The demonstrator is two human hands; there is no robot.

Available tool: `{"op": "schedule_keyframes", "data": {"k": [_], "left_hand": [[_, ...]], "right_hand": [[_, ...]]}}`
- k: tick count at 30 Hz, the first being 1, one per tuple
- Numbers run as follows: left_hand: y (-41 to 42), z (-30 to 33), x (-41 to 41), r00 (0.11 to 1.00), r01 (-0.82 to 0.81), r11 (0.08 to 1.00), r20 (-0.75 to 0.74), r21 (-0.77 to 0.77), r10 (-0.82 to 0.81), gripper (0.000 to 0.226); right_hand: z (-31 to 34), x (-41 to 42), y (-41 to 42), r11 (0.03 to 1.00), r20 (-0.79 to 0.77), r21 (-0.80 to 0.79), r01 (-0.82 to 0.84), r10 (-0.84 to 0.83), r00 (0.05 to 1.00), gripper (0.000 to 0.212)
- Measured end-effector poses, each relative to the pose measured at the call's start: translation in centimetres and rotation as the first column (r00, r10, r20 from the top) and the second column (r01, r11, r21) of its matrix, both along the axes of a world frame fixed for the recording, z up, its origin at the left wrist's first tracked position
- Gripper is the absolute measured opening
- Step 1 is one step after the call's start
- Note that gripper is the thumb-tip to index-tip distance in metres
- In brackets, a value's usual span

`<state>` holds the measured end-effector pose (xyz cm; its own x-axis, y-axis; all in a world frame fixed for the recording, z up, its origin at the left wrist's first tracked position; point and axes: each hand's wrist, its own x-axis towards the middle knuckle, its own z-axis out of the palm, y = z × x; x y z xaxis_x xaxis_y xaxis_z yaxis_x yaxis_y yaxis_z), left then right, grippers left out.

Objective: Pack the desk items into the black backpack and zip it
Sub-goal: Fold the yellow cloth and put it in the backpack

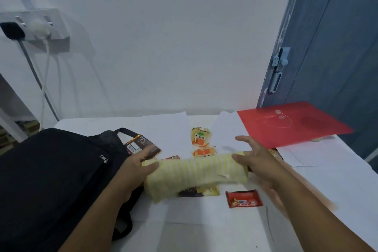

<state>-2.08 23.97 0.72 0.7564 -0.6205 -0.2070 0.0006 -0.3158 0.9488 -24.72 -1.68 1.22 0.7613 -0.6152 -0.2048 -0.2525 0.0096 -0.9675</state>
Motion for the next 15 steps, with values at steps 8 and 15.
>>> {"op": "schedule_keyframes", "data": {"k": [8, 15], "left_hand": [[-0.4, 1.1, 0.5, 0.99, 0.133, 0.984, -0.025, -0.115, -0.137, 0.065], [-2.0, 1.4, 0.6, 0.965, 0.137, 0.991, 0.226, -0.012, -0.13, 0.071]], "right_hand": [[0.8, -1.2, 0.0, 0.985, 0.099, -0.144, 0.092, -0.078, 0.992, 0.04], [0.4, -1.4, -0.1, 0.995, 0.127, -0.059, 0.084, -0.076, 0.989, 0.024]]}}
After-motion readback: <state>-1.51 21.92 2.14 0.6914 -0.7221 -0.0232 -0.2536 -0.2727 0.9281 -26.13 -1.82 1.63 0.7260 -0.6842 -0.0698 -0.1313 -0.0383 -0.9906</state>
